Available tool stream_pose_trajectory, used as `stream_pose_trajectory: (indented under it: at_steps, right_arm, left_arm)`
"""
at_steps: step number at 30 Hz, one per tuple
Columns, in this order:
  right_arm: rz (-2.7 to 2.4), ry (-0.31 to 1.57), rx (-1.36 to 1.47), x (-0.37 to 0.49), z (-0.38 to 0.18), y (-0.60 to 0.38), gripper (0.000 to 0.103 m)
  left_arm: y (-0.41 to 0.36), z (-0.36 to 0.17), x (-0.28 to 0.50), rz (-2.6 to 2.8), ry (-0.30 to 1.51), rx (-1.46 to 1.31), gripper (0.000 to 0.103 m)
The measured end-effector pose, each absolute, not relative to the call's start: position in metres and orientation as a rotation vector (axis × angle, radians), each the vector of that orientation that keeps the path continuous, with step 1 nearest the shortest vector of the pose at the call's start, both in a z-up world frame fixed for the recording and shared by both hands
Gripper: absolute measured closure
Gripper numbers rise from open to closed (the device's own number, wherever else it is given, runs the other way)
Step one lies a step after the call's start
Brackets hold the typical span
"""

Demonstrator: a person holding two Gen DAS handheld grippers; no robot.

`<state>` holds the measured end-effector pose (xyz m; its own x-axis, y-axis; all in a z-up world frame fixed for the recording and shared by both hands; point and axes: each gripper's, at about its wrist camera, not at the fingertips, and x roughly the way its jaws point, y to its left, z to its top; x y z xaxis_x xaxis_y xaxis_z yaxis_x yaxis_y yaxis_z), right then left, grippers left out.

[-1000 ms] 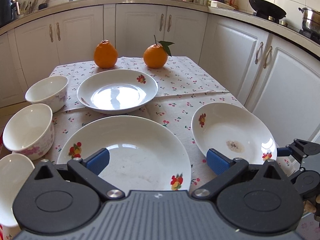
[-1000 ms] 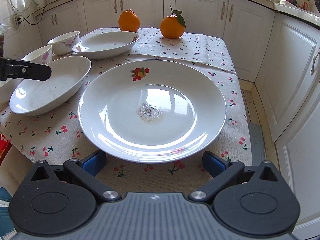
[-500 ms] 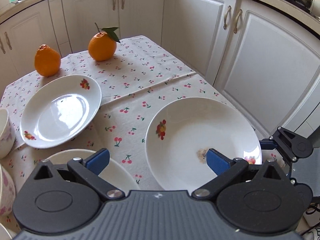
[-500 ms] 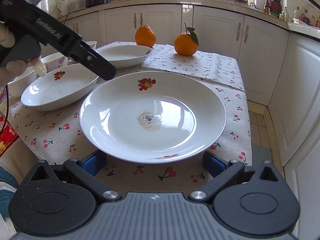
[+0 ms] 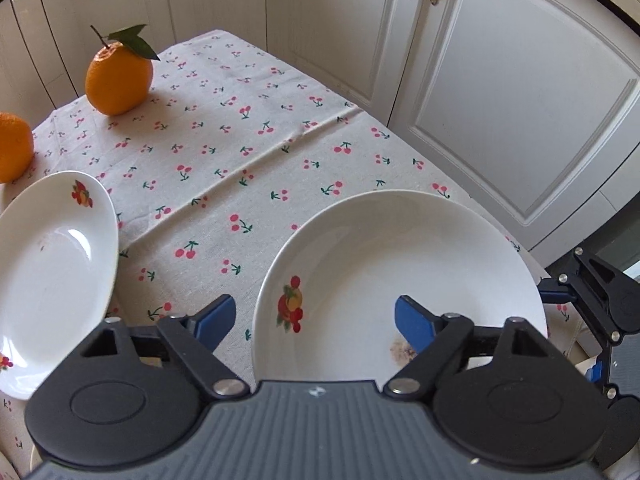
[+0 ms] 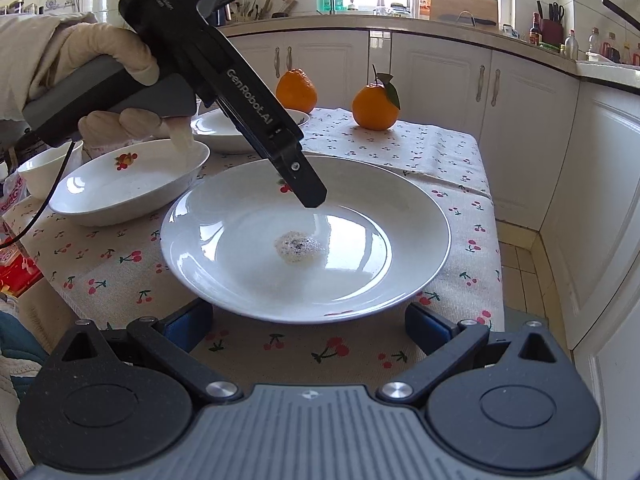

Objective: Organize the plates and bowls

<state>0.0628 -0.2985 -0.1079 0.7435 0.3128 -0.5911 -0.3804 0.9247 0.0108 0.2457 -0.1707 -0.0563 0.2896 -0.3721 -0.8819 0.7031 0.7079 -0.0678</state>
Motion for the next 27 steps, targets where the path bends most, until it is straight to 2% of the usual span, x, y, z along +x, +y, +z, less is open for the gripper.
stream_pose_trajectory:
  at_steps: [8, 27]
  right_arm:
    - [0.396, 0.642, -0.124, 0.067, -0.107, -0.298, 0.000]
    - [0.419, 0.700, -0.164, 0.076, -0.102, -0.294, 0.000]
  left_arm:
    - [-0.177, -0.064, 0.258, -0.783, 1.129, 0.358, 0.036]
    - [-0.184, -0.064, 0.261, -0.832, 1.152, 0.424, 0.036]
